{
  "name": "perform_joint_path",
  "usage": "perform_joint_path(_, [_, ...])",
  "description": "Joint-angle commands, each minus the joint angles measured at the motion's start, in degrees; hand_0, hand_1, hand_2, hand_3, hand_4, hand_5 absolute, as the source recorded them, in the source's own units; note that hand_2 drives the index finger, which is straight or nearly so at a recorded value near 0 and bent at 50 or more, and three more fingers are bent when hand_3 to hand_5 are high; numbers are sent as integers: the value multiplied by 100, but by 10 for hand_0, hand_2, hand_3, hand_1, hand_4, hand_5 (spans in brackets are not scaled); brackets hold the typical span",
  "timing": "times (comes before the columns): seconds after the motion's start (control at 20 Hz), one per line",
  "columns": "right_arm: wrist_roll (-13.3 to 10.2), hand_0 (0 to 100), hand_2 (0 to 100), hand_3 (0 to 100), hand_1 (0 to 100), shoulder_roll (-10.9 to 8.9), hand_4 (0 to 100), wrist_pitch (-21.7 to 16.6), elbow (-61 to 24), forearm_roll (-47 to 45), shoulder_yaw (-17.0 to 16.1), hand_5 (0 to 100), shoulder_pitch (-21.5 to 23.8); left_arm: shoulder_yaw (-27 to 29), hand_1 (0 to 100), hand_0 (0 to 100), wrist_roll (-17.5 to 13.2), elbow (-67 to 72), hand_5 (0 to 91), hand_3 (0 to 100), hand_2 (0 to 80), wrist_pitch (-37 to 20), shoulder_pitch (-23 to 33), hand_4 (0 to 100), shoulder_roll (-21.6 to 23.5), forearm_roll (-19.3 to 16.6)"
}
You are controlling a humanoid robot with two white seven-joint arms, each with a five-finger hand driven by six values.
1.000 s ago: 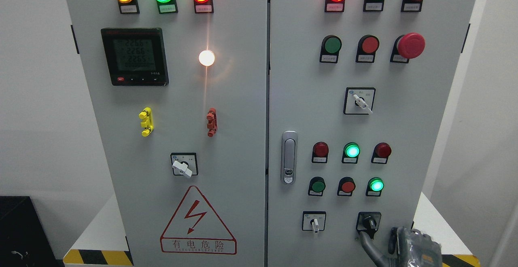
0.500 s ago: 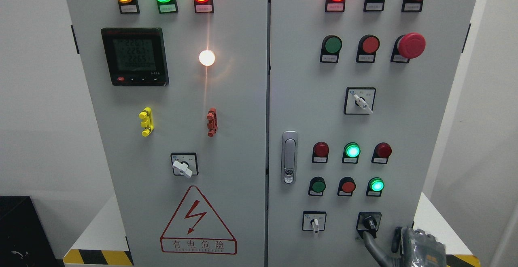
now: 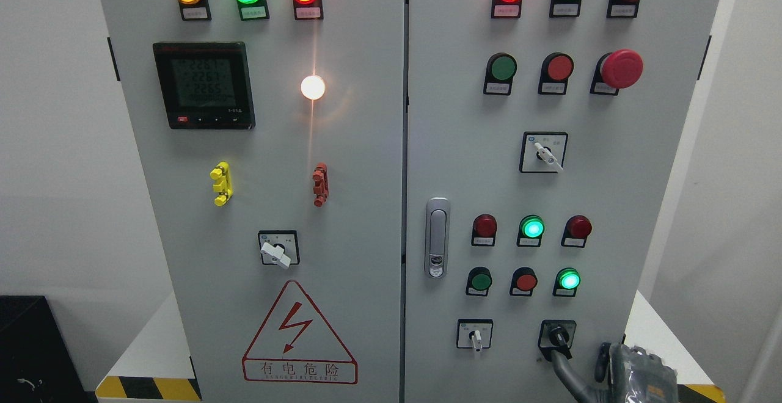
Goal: Flip black knob to close circuit
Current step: 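Grip the black knob with the right hand and twist it clockwise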
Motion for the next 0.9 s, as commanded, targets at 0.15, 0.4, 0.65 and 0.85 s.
perform_joint_path(0.15, [-26, 0, 837, 996, 21, -3, 856, 0, 11, -188, -85, 903, -10, 0, 556, 120, -1, -167, 0, 0, 0, -4, 132, 0, 0, 0])
perform_joint_path(0.4, [-34, 0, 837, 994, 26, -109, 854, 0, 11, -197, -94, 904, -10, 0, 556, 120, -1, -167, 0, 0, 0, -4, 132, 0, 0, 0])
perform_joint_path(0.65, [-43, 0, 836, 993, 30, -109, 855, 0, -15, -311, -86, 905, -27, 0, 556, 120, -1, -167, 0, 0, 0, -4, 123, 0, 0, 0])
perform_joint_path(0.85, [-43, 0, 833, 992, 31, -109, 856, 0, -16, -320, -77, 904, -27, 0, 556, 120, -1, -167, 0, 0, 0, -4, 123, 0, 0, 0])
